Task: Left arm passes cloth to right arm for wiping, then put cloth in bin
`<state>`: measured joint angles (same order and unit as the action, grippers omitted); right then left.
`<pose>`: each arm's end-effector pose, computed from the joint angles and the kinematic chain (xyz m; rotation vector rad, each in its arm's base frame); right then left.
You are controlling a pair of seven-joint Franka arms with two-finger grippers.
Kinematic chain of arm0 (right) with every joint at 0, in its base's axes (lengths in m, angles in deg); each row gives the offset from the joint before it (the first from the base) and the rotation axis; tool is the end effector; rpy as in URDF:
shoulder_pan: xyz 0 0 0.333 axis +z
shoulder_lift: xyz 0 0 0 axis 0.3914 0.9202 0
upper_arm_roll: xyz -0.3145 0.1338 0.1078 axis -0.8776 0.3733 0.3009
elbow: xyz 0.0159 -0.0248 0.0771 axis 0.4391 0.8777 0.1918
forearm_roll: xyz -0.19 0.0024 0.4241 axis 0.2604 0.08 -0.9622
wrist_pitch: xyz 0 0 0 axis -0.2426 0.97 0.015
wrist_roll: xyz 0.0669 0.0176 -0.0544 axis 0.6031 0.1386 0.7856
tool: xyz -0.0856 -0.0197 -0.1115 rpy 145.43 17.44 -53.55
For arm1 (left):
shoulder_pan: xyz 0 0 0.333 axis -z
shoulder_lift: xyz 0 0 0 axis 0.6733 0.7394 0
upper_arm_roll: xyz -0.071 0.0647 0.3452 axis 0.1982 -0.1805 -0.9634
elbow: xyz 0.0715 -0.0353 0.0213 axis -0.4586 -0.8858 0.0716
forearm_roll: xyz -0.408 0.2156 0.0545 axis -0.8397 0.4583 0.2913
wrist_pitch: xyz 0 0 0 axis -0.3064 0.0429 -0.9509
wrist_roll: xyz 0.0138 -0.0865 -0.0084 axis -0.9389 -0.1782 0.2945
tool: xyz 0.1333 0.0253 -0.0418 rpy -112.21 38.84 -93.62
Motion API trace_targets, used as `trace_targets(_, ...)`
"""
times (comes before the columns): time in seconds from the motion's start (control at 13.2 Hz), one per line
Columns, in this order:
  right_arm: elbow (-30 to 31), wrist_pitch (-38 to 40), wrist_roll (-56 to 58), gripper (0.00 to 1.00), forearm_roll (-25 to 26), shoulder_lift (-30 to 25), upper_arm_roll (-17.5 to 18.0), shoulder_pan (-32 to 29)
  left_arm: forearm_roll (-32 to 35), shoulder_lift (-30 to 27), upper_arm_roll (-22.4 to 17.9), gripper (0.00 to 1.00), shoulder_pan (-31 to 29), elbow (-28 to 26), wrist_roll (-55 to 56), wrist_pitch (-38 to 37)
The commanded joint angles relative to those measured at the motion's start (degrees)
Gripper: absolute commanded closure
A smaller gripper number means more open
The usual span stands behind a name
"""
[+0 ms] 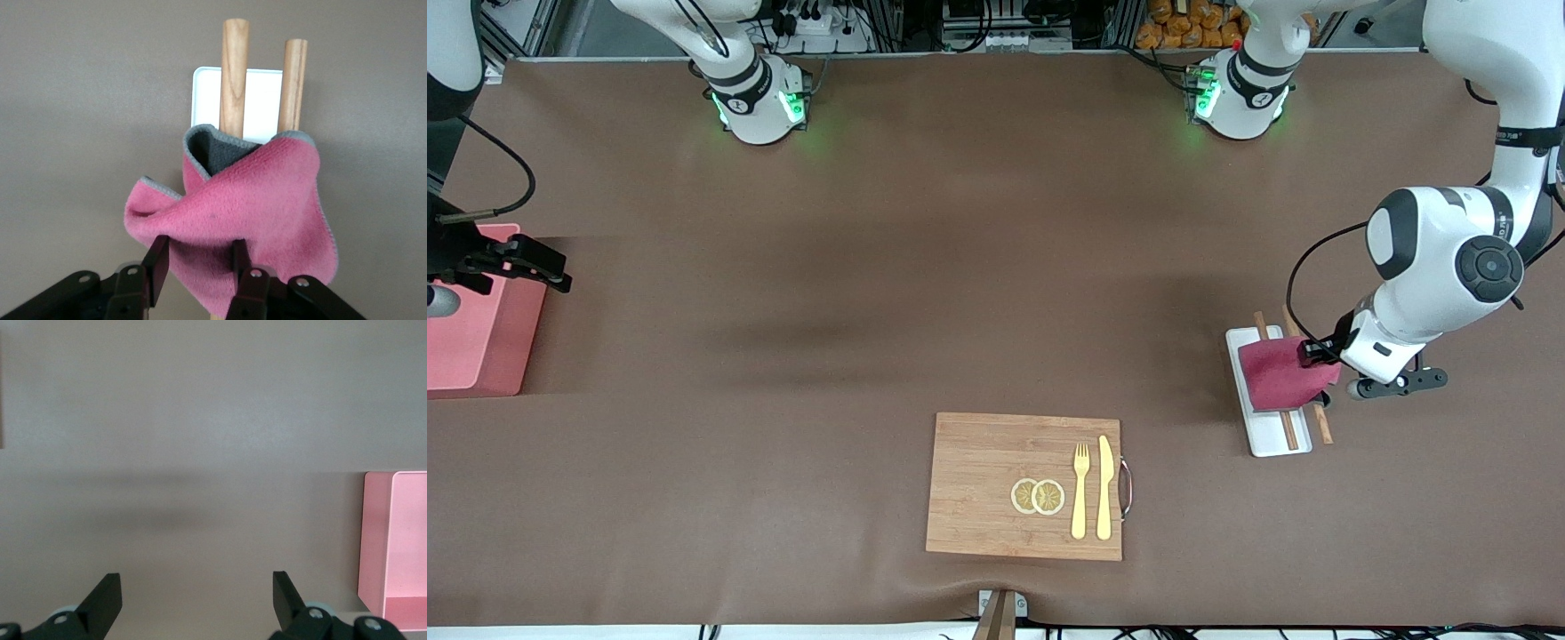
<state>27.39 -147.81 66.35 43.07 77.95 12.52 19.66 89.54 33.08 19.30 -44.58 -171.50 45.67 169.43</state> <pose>0.6656 -0.0325 0.5937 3.1173 0.0422 0.0027 0.6757 -0.0162 0.2716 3.1322 0.2186 0.0238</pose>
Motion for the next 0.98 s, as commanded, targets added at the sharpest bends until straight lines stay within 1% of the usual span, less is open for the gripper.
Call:
trace_targets(0.0,-0.2,0.2,-0.8,0.00,0.1,0.1,0.7,-0.8,0.8,1.7,0.1,0.63,0.1,1.2,1.3,1.1)
trace_targets(0.15,-0.2,0.1,-0.8,0.00,0.1,0.1,0.7,-0.8,0.8,1.7,0.1,0.73,0.1,1.2,1.3,1.1)
trace_targets(0.3,-0.2,0.1,-0.8,0.00,0.1,0.2,0.7,-0.8,0.8,1.7,0.1,0.81,0.1,1.3,1.3,1.1)
trace_targets(0.38,-0.2,0.2,-0.8,0.00,0.1,0.2,0.7,-0.8,0.8,1.7,0.1,0.83,0.1,1.6,1.3,1.1)
trace_targets(0.61,-0.2,0.1,-0.8,0.00,0.1,0.2,0.7,-0.9,0.8,1.7,0.1,0.84,0.3,1.7,1.2,1.1)
trace_targets(0.76,-0.2,0.1,-0.8,0.00,0.1,0.4,0.7,-0.9,0.8,1.7,0.2,0.91,0.4,1.7,1.3,1.1)
trace_targets(0.83,-0.2,0.1,-0.8,0.00,0.1,0.4,0.7,-0.9,0.8,1.7,0.2,0.97,0.4,1.8,1.2,1.1)
trace_targets(0.91,-0.3,0.1,-0.8,0.00,0.1,0.4,0.7,-0.9,0.8,1.7,0.2,1.00,0.7,1.8,1.2,1.1)
